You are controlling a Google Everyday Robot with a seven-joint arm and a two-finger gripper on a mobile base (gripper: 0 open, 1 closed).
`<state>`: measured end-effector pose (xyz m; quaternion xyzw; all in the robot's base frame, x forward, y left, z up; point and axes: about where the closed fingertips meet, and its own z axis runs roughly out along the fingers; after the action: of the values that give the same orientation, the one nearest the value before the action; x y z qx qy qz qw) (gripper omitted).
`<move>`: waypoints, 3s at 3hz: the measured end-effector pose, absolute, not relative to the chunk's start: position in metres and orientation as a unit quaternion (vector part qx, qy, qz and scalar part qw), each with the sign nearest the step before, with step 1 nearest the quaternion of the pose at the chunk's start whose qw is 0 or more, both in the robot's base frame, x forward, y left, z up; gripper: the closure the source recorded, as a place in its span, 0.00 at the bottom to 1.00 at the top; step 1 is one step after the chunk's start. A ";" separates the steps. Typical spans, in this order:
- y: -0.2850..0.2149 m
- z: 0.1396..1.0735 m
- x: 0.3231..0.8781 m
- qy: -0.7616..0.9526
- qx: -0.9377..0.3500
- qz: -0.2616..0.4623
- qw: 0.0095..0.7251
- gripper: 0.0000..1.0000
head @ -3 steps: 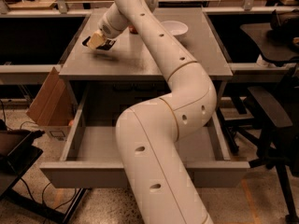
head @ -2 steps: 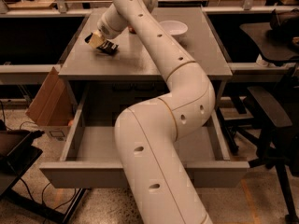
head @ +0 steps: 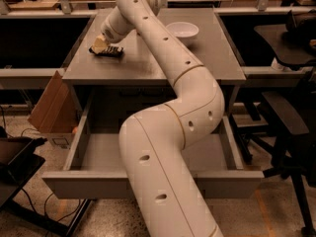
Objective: Place rxbar chocolate into top drawer
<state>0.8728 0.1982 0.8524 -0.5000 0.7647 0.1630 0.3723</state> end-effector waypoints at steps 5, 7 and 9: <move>0.194 0.865 0.871 0.793 -0.470 0.142 0.360 1.00; 0.180 0.931 0.837 0.855 -0.390 0.070 0.334 1.00; 0.178 1.027 0.780 0.850 -0.332 0.067 0.404 1.00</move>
Offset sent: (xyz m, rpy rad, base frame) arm -0.0002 0.0023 -0.0035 -0.0016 0.0042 0.0025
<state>0.7804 0.1780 1.0270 -0.3322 0.8496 0.0671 0.4040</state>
